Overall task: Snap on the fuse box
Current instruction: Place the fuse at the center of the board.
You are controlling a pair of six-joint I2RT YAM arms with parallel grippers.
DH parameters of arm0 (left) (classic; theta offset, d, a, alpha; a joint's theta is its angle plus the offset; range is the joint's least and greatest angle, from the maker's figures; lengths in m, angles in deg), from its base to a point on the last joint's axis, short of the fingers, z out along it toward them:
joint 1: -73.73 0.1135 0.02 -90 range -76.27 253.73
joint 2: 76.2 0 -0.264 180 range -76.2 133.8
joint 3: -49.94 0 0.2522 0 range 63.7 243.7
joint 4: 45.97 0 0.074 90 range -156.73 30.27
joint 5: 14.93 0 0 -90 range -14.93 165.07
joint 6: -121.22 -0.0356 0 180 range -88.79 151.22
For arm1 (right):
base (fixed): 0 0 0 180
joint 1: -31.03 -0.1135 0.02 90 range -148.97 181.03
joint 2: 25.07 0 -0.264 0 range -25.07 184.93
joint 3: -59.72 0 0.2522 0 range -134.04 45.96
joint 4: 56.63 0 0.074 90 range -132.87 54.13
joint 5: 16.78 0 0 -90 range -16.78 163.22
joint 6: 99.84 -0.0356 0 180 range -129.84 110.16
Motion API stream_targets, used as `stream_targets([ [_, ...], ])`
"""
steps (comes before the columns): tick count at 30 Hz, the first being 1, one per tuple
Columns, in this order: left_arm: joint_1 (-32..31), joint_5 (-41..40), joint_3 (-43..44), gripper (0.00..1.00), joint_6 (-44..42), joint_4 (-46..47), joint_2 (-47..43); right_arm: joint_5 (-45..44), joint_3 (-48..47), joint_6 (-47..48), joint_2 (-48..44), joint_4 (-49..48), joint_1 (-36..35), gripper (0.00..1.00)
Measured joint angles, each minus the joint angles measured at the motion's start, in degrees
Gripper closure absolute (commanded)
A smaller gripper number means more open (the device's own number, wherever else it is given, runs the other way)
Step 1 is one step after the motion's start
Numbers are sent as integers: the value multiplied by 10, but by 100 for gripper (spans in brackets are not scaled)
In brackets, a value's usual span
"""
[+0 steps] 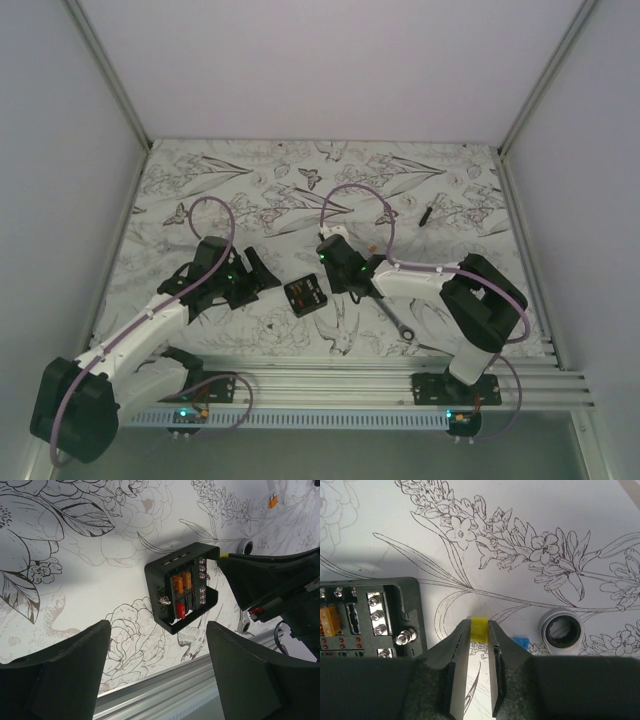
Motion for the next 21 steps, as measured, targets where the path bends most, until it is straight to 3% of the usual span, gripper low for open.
stream_targets([
  [10,0,-1,0,20,-6,-2,0,17,0,-3,0,23,10,69],
  [21,0,-1,0,20,-7,-2,0,55,-3,-4,-1,23,34,71],
])
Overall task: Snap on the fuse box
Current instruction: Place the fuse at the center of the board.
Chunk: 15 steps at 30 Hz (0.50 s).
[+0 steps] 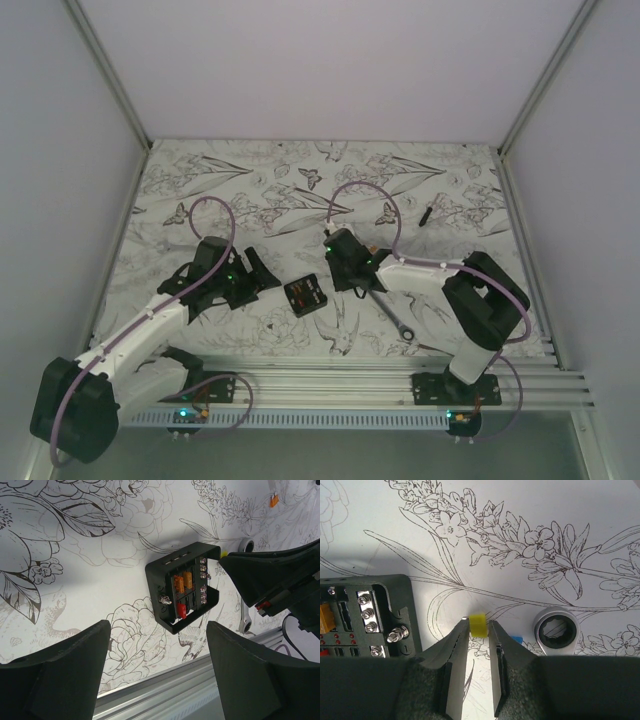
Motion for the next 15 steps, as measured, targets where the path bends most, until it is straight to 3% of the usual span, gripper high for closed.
stream_targets([
  [6,0,0,0,20,-2,0,2,13,-1,0,0,1,6,71],
  [15,0,0,0,20,-4,-1,14,23,-1,2,0,2,22,78],
])
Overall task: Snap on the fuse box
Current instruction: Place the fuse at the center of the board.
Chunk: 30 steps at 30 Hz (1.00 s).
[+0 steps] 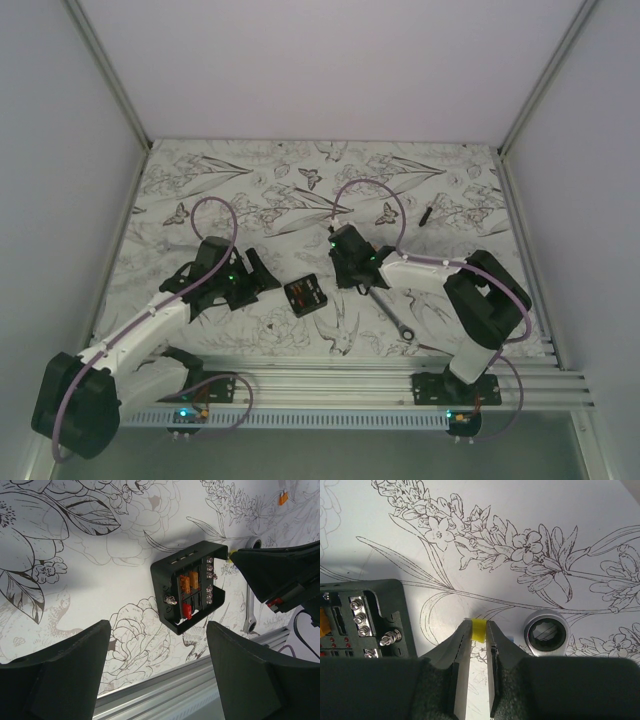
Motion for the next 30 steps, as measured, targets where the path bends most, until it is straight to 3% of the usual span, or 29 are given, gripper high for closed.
stream_targets([
  [5,0,0,0,20,0,0,0,11,0,0,0,0,1,87],
  [17,0,3,0,20,-2,0,0,38,4,-17,-31,36,3,91],
  [23,0,6,2,19,-8,-1,0,44,4,-6,-50,70,3,73],
  [30,1,7,26,10,-31,-31,-1,48,-113,80,-15,157,9,69],
])
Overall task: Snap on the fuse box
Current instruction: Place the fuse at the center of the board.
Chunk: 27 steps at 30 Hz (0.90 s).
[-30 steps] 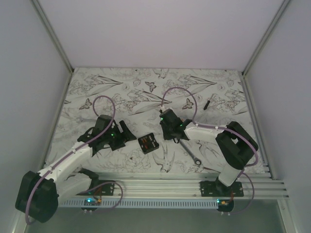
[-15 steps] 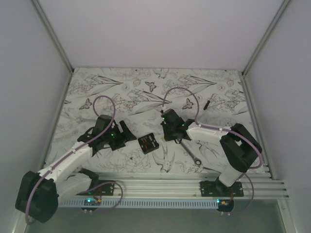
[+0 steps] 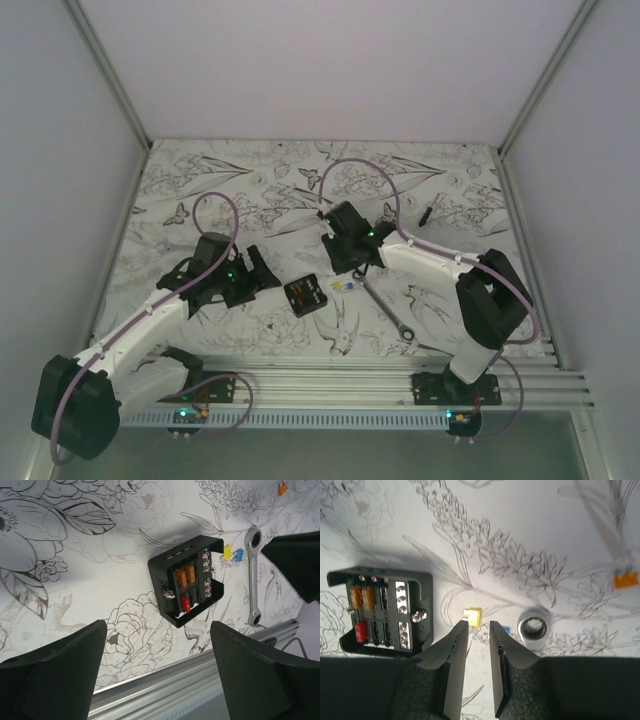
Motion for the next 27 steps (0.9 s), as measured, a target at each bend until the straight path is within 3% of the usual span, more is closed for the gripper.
stream_targets([
  [7,18,-5,13,1,-32,-50,-8,-8,-59,59,45,42,8,61],
  [17,22,-32,15,0,-62,-75,-8,32,-67,159,68,74,30,57],
  [27,22,-48,15,0,-70,-76,1,95,-77,180,120,72,44,57],
])
